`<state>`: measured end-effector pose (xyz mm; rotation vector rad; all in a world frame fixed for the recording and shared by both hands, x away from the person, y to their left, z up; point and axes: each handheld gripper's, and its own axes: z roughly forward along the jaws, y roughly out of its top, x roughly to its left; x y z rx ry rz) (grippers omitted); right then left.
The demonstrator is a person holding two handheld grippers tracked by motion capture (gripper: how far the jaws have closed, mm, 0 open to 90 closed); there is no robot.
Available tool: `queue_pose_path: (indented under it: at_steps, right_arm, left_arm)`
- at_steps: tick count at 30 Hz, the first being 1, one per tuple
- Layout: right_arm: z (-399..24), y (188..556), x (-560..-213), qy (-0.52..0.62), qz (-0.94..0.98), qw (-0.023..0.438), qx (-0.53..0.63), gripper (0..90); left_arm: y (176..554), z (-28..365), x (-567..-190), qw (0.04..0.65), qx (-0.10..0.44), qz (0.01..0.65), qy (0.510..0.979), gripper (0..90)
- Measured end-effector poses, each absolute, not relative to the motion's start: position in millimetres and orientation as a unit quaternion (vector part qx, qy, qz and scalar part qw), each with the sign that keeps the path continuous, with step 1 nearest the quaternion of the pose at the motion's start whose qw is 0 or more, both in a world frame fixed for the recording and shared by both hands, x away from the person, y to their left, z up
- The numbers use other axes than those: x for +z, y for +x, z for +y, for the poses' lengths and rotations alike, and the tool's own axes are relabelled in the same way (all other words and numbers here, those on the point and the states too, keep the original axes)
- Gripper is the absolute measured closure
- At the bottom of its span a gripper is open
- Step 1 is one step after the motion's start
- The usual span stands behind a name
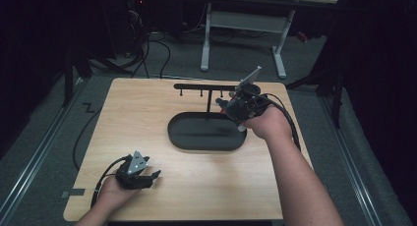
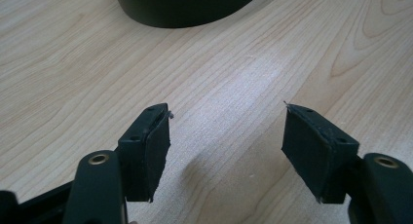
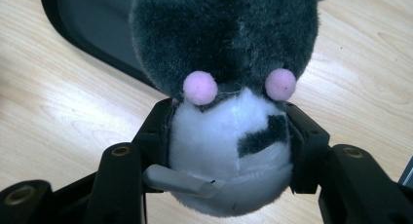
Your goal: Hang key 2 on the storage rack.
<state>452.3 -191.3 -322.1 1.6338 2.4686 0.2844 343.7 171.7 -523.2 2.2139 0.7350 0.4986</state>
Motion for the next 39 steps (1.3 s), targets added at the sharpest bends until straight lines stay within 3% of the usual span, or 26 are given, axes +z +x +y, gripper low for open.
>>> queue_pose_path:
  at_steps: [19, 39]
  right_arm:
    - [-185, 474, -315, 0.573, 0.806, 0.120, 0.085, 47.3]
    - [-172, 476, -369, 0.552, 0.827, 0.075, 0.080, 46.7]
  left_arm:
    - [343, 176, -524, 0.368, 0.193, 0.292, 0.861, 34.4]
    - [343, 173, -525, 0.364, 0.190, 0.289, 0.865, 34.4]
